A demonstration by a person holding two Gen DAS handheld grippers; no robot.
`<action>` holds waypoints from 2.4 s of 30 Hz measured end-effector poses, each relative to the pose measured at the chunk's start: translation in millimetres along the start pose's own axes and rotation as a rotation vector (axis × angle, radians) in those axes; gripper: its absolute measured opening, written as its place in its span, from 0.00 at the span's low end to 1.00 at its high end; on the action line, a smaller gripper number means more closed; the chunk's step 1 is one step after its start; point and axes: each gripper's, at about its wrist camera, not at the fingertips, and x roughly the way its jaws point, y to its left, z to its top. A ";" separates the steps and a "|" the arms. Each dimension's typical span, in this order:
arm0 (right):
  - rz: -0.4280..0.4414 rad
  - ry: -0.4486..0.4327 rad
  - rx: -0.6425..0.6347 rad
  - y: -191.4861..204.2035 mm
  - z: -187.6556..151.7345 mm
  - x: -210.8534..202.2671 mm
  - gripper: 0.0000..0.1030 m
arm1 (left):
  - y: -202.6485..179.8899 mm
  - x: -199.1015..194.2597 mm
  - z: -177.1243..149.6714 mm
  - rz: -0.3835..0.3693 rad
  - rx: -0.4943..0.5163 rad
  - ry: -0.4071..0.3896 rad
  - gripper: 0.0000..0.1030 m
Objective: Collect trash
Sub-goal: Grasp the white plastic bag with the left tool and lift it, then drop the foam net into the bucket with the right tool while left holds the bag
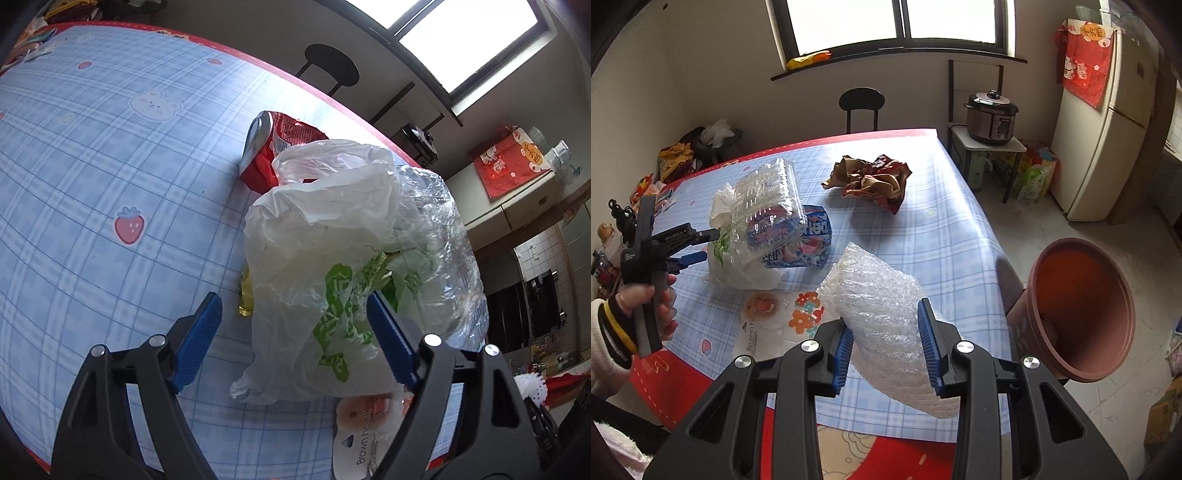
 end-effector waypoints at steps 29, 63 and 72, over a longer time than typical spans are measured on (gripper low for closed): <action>0.080 -0.124 -0.018 10.8 8.5 -42.8 0.33 | 19.1 -93.8 -35.3 0.039 0.066 -0.098 0.24; -0.045 -0.280 0.169 -141.7 7.8 -80.2 0.33 | -179.0 -203.9 -49.2 -0.133 0.365 -0.327 0.23; -0.114 -0.230 0.244 -240.8 20.0 -50.4 0.34 | -222.9 -172.5 -80.7 -0.103 0.382 -0.280 0.23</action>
